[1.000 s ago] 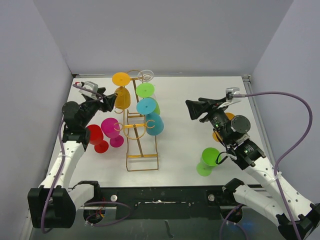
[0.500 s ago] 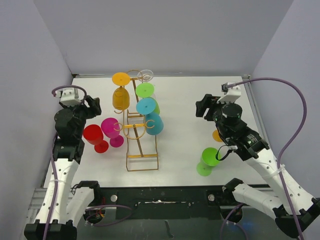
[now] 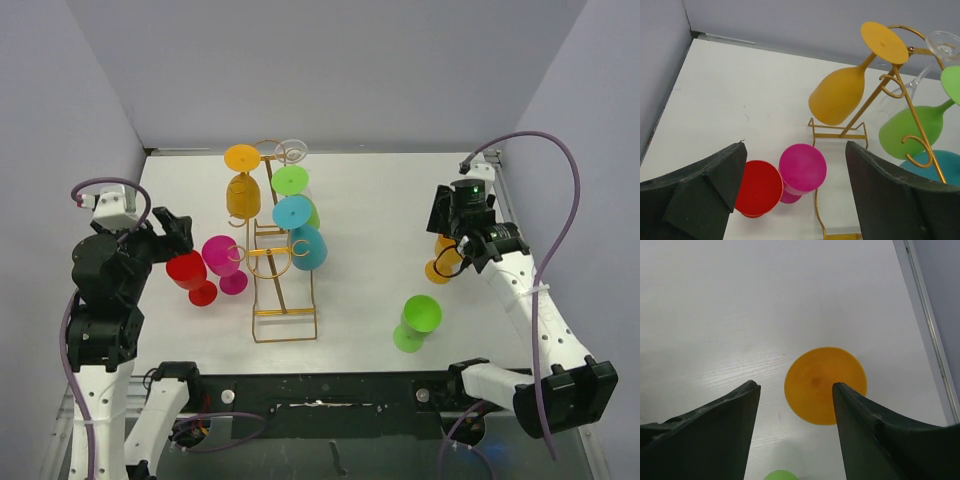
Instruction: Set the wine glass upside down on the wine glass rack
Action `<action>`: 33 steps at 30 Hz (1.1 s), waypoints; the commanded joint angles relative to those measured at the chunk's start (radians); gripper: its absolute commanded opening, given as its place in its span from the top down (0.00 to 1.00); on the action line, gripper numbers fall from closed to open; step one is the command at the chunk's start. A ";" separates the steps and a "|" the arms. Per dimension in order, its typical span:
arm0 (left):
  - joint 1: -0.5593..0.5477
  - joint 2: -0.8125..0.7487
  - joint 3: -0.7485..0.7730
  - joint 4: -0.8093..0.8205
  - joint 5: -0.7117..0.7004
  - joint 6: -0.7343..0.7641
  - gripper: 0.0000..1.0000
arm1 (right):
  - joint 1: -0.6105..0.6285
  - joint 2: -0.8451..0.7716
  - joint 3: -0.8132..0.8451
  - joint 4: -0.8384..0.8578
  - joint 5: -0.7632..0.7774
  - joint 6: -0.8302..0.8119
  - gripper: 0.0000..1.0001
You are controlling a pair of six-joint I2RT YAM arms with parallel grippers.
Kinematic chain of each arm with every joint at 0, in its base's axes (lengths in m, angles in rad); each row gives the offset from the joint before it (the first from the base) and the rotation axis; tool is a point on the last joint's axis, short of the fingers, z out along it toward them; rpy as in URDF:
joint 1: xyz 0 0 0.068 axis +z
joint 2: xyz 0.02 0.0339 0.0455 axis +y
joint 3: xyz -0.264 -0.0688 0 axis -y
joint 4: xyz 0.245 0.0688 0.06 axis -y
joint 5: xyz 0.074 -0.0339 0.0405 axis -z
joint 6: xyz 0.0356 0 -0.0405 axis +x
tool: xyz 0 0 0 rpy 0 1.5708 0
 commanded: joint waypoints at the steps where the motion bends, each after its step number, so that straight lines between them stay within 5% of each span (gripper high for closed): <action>1: 0.004 -0.038 0.043 -0.072 0.083 0.000 0.22 | -0.072 0.065 0.020 -0.003 -0.153 -0.043 0.42; 26: 0.003 -0.038 0.156 -0.070 0.274 -0.009 0.22 | -0.096 0.154 -0.063 0.061 -0.168 -0.015 1.00; 33: 0.003 -0.019 0.205 -0.063 0.349 -0.034 0.22 | -0.093 0.062 -0.052 0.112 -0.227 -0.009 1.00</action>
